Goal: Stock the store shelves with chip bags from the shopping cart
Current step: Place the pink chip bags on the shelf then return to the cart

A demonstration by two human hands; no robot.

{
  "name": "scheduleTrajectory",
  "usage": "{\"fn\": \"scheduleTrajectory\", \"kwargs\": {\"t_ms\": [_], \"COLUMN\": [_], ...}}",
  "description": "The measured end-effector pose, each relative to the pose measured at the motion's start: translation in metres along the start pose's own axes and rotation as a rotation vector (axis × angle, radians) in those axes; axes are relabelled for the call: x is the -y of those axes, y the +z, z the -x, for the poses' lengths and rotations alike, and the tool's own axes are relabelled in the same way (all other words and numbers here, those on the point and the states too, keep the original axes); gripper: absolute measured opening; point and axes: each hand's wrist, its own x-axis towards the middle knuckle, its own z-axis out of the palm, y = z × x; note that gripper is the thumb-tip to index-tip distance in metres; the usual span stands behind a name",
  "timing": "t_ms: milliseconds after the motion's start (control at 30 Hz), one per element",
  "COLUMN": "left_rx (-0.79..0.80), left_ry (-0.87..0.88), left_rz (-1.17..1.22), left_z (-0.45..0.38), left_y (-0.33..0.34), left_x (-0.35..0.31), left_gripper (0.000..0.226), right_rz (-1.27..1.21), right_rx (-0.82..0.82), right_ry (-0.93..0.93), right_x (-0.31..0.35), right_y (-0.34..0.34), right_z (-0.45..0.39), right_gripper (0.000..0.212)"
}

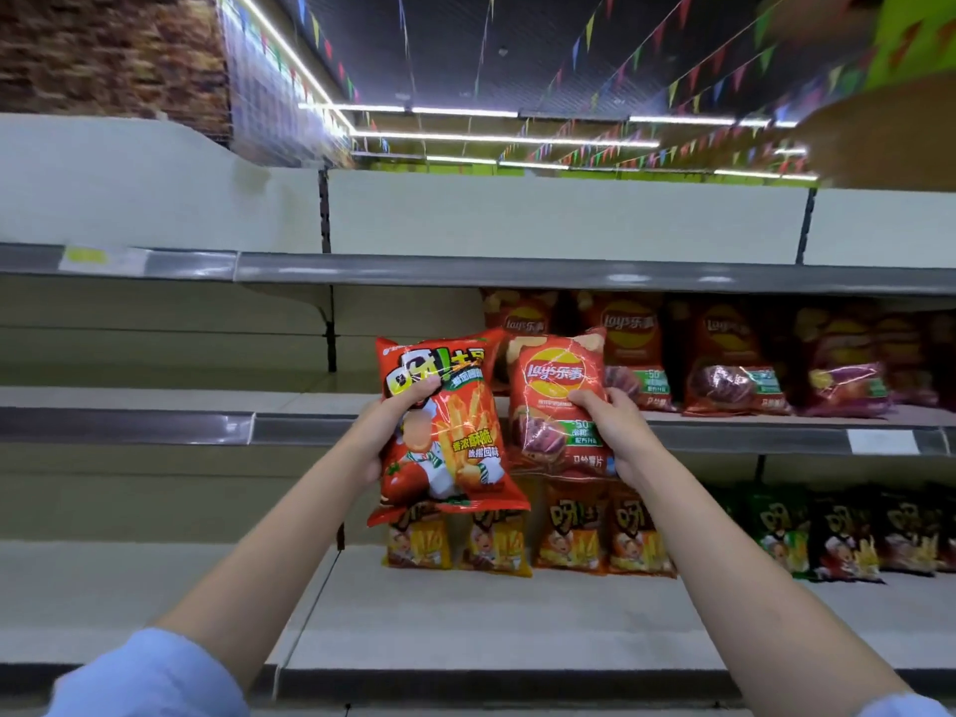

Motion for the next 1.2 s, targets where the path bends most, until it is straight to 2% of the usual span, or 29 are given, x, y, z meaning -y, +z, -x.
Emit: {"fn": "scheduleTrajectory", "kwargs": {"t_ms": [133, 300, 433, 733, 933, 1067, 1133, 1200], "left_rx": [-0.003, -0.032, -0.003, 0.073, 0.091, 0.069, 0.059, 0.062], "left_ry": [0.029, 0.051, 0.038, 0.016, 0.024, 0.050, 0.079, 0.088], "left_rz": [-0.005, -0.026, -0.040, -0.086, -0.095, -0.102, -0.110, -0.116], "left_z": [-0.035, -0.076, -0.096, -0.119, -0.113, -0.107, -0.104, -0.100], "left_y": [0.004, -0.001, -0.006, 0.003, 0.024, 0.046, 0.062, 0.081], "left_x": [-0.009, -0.022, -0.027, -0.033, -0.025, -0.016, -0.010, -0.005], "left_gripper": [0.057, 0.062, 0.043, 0.027, 0.030, 0.039, 0.039, 0.040], "right_rz": [-0.006, -0.003, -0.018, 0.059, 0.302, 0.353, 0.376, 0.321], "right_rx": [-0.024, -0.004, 0.007, -0.062, -0.104, -0.133, -0.121, -0.054], "right_ry": [0.006, -0.015, -0.006, -0.041, -0.110, -0.219, -0.237, -0.260], "right_x": [0.011, 0.024, 0.024, 0.007, 0.009, 0.011, 0.011, 0.010], "right_y": [0.000, 0.015, 0.033, 0.044, 0.035, 0.014, -0.002, -0.019], "right_z": [-0.039, -0.084, -0.114, -0.150, -0.144, -0.132, -0.123, -0.116], "right_gripper": [0.052, 0.042, 0.056, 0.053, 0.052, 0.061, 0.055, 0.041]}}
